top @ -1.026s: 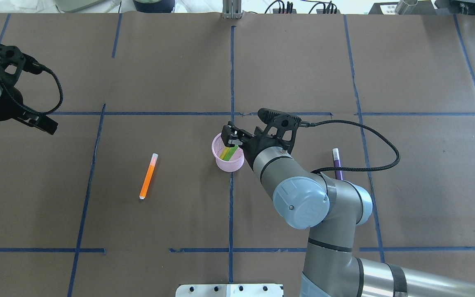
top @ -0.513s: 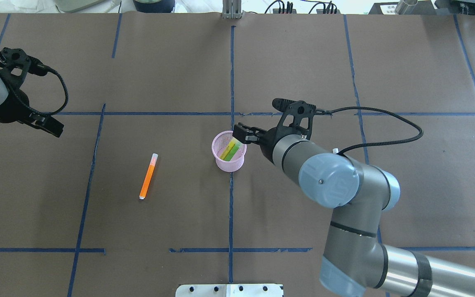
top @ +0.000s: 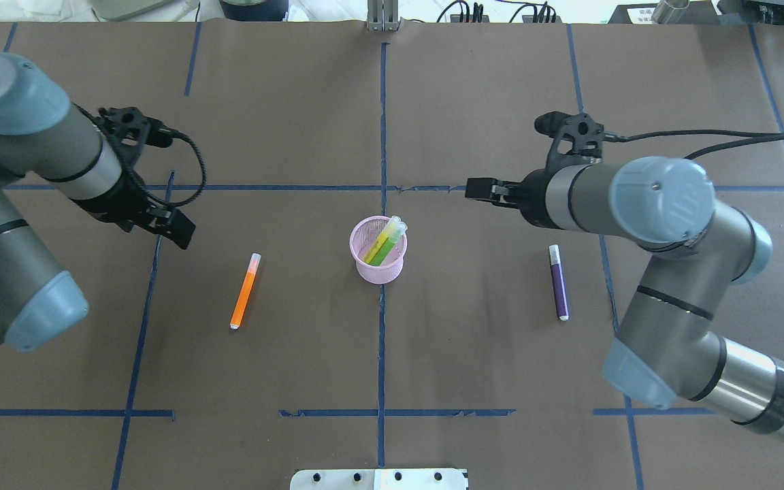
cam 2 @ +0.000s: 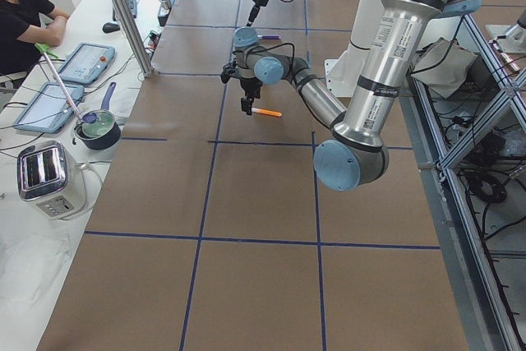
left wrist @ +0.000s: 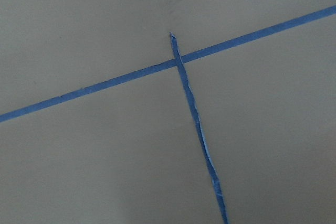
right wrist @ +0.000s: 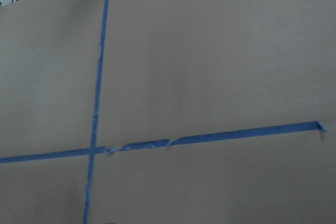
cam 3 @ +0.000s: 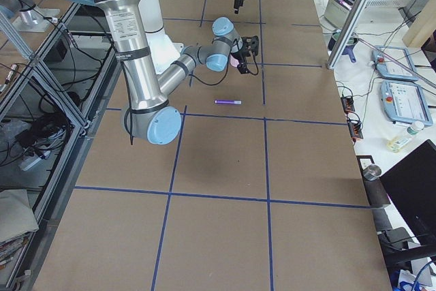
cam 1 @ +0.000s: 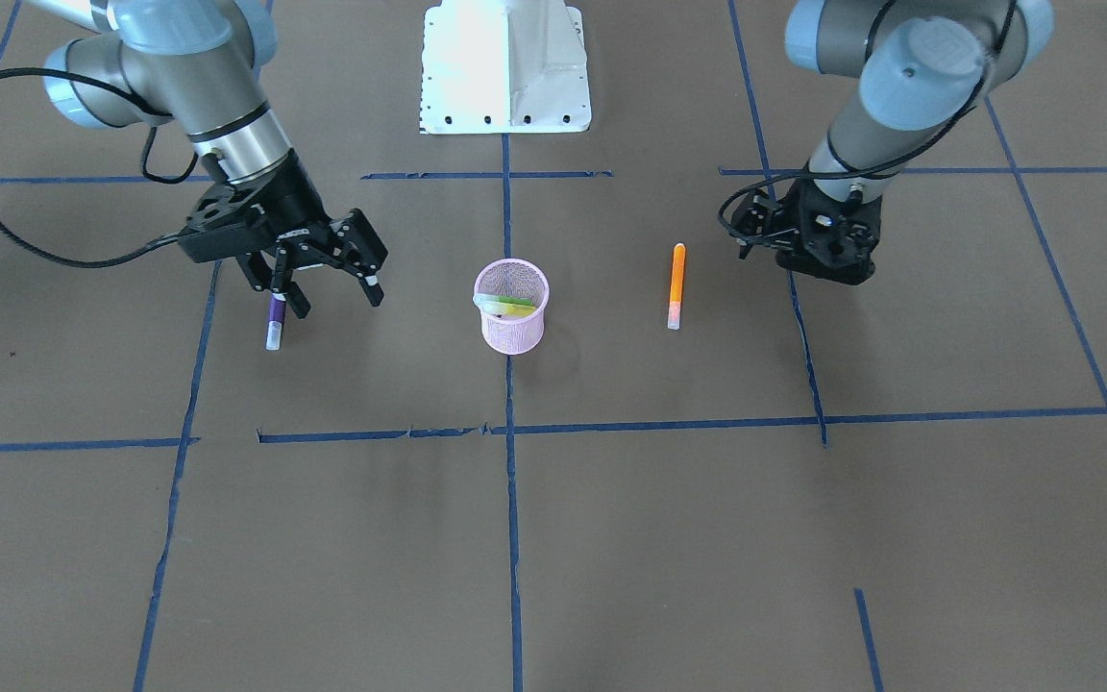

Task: Collect pens into pen holder
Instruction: 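Withdraw the right gripper from the cup while the left gripper descends to the orange marker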

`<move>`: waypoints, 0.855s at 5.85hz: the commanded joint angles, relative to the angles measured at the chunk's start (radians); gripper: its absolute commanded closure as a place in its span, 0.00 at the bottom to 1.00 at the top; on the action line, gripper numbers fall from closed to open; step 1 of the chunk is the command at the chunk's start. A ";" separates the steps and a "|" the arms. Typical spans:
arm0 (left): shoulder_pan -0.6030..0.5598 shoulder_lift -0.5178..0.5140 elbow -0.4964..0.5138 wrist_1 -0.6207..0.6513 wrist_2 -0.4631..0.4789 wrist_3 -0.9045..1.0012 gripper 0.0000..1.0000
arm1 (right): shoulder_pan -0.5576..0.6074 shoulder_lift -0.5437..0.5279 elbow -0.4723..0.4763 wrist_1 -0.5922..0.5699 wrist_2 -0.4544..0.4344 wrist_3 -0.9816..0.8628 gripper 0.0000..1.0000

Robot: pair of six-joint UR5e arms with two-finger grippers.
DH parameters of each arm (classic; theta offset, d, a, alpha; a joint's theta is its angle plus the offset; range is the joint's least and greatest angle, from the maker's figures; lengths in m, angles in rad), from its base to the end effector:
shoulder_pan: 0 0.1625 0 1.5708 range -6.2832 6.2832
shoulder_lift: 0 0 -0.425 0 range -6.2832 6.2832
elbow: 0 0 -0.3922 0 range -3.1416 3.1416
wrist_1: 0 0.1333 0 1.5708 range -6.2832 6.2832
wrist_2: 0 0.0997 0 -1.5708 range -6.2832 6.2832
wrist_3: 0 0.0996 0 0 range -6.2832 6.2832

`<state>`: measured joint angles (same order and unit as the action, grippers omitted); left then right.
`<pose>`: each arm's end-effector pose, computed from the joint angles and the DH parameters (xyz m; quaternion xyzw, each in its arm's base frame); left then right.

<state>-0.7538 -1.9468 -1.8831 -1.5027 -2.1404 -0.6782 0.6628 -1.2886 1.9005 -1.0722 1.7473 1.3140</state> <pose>0.3749 -0.4610 0.3190 0.0329 0.3953 0.1489 0.9058 -0.3793 -0.4430 0.2996 0.1659 -0.5038 0.1251 0.8385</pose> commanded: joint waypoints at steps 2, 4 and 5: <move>0.099 -0.098 0.180 -0.028 0.005 -0.030 0.04 | 0.183 -0.174 0.074 0.008 0.257 -0.143 0.00; 0.100 -0.110 0.246 -0.111 0.005 -0.034 0.13 | 0.210 -0.196 0.085 0.009 0.298 -0.167 0.00; 0.102 -0.118 0.260 -0.111 0.005 -0.034 0.18 | 0.210 -0.199 0.086 0.009 0.298 -0.167 0.00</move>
<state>-0.6535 -2.0584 -1.6402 -1.6034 -2.1354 -0.7113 0.8703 -1.4840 1.9846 -1.0632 2.0410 1.1496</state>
